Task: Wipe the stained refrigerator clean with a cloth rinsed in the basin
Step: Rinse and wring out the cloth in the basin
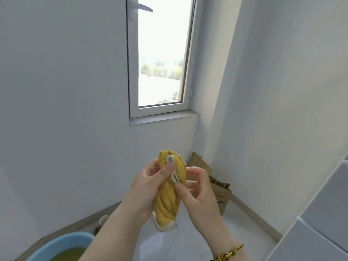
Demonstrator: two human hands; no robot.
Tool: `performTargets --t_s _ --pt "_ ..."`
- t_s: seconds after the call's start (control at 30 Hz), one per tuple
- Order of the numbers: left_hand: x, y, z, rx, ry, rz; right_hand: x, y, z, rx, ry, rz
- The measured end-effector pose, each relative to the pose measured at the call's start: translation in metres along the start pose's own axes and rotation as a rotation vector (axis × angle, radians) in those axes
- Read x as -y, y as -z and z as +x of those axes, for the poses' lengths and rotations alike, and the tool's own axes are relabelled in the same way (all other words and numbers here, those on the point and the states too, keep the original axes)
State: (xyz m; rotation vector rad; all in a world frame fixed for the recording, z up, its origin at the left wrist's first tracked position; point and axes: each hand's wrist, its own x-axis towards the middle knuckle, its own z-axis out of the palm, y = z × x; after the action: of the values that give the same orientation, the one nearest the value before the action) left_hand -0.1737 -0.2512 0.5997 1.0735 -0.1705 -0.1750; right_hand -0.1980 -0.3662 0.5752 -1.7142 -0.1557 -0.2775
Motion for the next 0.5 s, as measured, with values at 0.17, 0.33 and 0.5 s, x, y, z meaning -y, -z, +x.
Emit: performTargets --t_s 0.17,0.33,0.5 --pt "0.055 -0.103 -0.026 0.084 -0.011 0.182 0.008 0.099 -0.059 -0.216 0.005 -0.254" --pt "0.091 -0.178 -0.054 0.217 0.02 0.264 0.019 0.192 -0.112 -0.243 -0.087 -0.179" --pt "0.12 -0.23 -0.073 0.326 0.011 0.303 0.028 0.248 -0.149 -0.302 -0.125 -0.099"
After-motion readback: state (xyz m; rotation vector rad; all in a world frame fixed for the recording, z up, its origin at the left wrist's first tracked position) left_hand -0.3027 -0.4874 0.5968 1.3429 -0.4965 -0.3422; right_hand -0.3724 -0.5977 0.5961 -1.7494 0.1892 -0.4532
